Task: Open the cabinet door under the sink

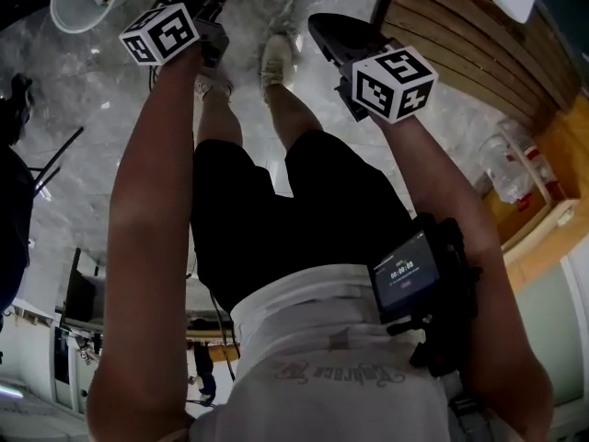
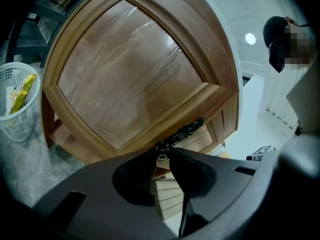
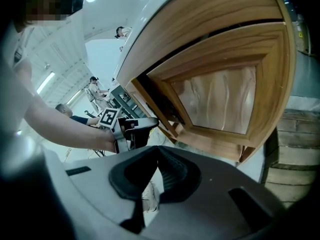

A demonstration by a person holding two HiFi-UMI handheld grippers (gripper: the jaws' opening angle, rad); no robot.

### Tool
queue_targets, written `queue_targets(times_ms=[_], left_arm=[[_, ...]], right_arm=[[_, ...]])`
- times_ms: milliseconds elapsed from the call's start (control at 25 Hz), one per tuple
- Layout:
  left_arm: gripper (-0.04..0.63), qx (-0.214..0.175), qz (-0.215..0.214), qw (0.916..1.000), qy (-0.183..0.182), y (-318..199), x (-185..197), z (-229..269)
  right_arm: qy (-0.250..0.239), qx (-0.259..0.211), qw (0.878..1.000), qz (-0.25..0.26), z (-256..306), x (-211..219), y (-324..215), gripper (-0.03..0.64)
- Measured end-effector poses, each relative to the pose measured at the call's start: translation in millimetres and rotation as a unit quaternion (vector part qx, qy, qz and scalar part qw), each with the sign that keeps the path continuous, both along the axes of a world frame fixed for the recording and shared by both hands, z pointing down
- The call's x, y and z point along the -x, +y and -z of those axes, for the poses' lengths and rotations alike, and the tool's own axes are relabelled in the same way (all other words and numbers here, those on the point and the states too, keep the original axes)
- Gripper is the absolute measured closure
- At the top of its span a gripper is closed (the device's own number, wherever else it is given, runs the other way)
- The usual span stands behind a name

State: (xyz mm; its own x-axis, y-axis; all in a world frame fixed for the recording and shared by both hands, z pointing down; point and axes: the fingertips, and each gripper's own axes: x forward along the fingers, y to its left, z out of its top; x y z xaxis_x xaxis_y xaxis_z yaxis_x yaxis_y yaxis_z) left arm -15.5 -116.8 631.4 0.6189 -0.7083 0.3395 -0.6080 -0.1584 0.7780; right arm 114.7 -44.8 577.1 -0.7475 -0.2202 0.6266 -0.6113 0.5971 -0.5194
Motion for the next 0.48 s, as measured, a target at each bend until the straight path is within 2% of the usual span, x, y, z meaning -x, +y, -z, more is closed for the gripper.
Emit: queue_targets(times_ms=[320,480], left_arm=[[0.506,0.004,-0.037,0.9993,-0.007,-6,-6,2],[0.506,0.02,-0.057,0.9981,0.013,4,-15,3]], right_arm=[[-0.006,0.001,1.0,-0.02,0,0,-11,0.603],[0.003,0.011,0.999,-0.035,2,-7,-6,0.603]])
